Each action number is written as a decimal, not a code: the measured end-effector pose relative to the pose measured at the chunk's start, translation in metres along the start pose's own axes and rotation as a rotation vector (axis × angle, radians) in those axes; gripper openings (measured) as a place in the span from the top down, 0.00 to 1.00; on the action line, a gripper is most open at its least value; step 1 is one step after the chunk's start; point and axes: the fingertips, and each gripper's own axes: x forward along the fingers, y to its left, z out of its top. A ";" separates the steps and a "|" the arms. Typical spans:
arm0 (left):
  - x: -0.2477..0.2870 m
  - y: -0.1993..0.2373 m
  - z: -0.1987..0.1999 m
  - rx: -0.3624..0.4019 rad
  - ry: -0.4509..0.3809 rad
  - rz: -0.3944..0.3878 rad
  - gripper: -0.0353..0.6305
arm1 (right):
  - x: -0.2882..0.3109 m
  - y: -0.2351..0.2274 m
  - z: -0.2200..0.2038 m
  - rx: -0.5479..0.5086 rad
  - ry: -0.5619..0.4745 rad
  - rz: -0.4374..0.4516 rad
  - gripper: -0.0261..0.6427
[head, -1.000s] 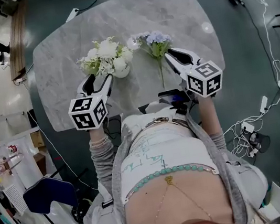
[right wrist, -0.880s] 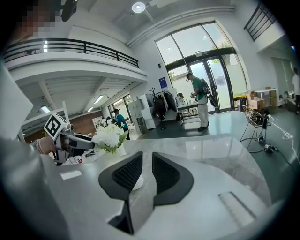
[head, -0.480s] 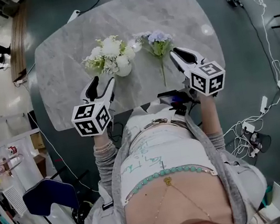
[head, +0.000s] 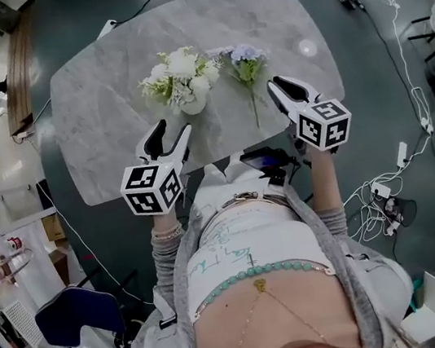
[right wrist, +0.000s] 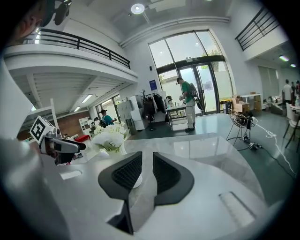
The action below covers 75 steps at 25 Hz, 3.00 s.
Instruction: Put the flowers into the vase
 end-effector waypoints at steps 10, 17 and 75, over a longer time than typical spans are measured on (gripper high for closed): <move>-0.011 -0.006 -0.012 0.018 -0.019 -0.049 0.58 | -0.011 0.023 -0.019 0.004 -0.017 -0.017 0.81; -0.007 -0.013 -0.009 0.033 -0.013 -0.048 0.58 | -0.012 0.016 -0.017 -0.002 -0.027 -0.010 0.81; 0.056 -0.049 -0.022 -0.233 0.051 0.265 0.58 | 0.202 -0.140 -0.150 0.146 0.539 -0.028 0.34</move>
